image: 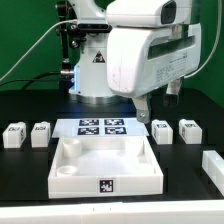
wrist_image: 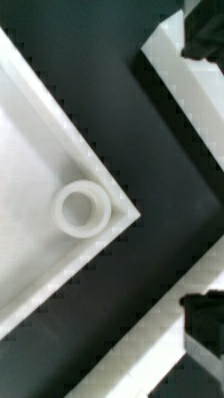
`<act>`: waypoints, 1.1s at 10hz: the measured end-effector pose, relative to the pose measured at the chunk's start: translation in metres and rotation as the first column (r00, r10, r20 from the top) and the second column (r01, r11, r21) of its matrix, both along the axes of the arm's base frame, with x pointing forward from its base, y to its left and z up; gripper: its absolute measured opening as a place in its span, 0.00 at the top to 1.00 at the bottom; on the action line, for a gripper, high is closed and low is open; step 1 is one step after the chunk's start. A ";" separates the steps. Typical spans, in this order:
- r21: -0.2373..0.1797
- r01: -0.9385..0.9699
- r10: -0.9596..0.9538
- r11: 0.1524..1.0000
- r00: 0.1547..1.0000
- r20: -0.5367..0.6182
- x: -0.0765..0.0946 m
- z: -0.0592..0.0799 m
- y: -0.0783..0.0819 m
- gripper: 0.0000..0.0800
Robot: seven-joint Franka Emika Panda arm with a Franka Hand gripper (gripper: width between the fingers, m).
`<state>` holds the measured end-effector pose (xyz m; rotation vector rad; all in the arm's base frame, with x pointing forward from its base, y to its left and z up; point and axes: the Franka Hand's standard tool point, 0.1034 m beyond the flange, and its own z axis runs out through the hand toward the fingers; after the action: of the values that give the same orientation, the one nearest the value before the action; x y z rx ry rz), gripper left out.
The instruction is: Assemble one leg
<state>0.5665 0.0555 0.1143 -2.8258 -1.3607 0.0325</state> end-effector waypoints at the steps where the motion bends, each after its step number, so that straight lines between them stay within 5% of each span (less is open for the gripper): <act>1: 0.000 0.000 0.000 1.000 1.000 0.000 0.000 0.000 0.000 0.19; 3: 0.000 -0.007 0.007 1.000 1.000 0.000 0.000 0.000 0.000 0.19; 5: -0.007 -0.255 0.255 0.967 0.966 0.036 -0.004 0.000 -0.010 0.19; 9: -0.013 -0.601 0.601 0.799 0.799 0.020 -0.006 0.002 -0.020 0.19; 11: -0.013 -0.606 0.606 0.795 0.795 0.020 -0.006 0.002 -0.020 0.19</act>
Offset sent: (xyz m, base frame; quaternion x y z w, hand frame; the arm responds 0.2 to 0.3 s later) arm 0.0000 0.0000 0.0000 0.0000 0.0000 -0.4350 0.9004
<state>0.5604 0.0353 0.1163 -2.2583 -2.2086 0.0053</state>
